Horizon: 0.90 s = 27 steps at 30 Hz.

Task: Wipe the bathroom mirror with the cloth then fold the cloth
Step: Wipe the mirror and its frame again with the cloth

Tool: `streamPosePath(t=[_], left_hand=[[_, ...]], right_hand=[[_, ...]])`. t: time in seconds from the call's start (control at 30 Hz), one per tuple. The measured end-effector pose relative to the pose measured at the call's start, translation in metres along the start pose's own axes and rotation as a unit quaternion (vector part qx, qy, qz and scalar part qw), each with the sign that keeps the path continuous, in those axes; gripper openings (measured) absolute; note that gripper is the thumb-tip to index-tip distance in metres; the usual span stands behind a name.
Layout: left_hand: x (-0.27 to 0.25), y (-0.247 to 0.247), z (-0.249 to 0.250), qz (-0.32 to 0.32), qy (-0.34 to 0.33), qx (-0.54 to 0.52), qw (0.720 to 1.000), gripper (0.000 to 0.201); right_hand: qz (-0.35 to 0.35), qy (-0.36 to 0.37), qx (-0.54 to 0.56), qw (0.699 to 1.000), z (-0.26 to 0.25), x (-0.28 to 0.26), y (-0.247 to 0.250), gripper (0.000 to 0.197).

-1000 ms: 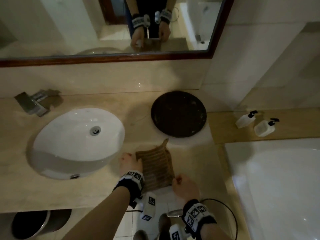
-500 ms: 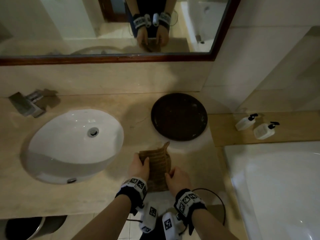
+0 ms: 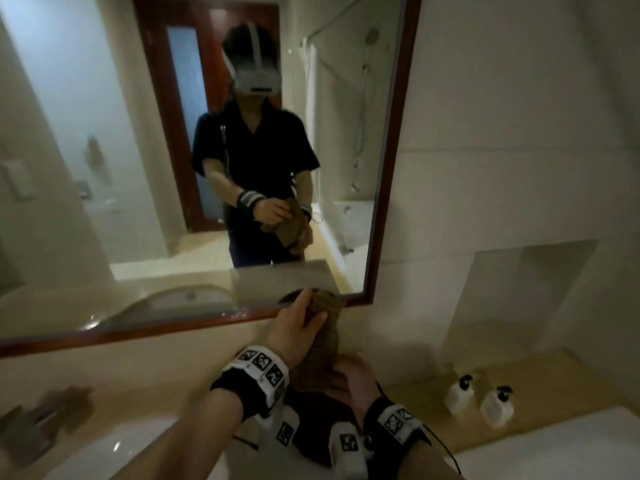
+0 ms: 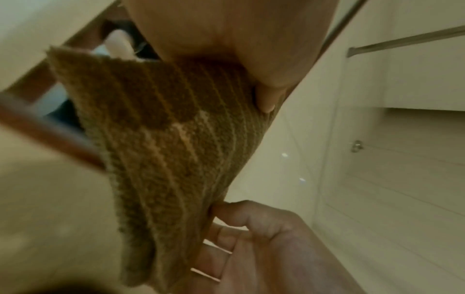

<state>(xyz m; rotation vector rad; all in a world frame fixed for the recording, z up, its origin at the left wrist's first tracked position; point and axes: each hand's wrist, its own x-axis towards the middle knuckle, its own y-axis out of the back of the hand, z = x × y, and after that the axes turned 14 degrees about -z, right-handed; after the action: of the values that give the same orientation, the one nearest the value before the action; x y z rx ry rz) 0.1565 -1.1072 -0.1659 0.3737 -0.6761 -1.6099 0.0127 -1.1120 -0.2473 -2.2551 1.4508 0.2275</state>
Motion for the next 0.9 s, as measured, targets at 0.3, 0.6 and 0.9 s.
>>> streamPosePath(t=[0.3, 0.6, 0.9], left_hand=[[0.097, 0.104, 0.102, 0.079, -0.131, 0.106, 0.983, 0.009], [0.173, 0.15, 0.164, 0.344, -0.108, 0.294, 0.885, 0.025], [0.261, 0.2, 0.201, 0.409, -0.082, 0.297, 0.859, 0.016]], right_hand=[[-0.123, 0.185, 0.138, 0.965, -0.196, 0.006, 0.002, 0.01], [0.107, 0.497, -0.22, 0.833, -0.356, 0.029, 0.015, 0.017], [0.259, 0.513, -0.435, 0.694, -0.469, 0.07, 0.015, 0.017]])
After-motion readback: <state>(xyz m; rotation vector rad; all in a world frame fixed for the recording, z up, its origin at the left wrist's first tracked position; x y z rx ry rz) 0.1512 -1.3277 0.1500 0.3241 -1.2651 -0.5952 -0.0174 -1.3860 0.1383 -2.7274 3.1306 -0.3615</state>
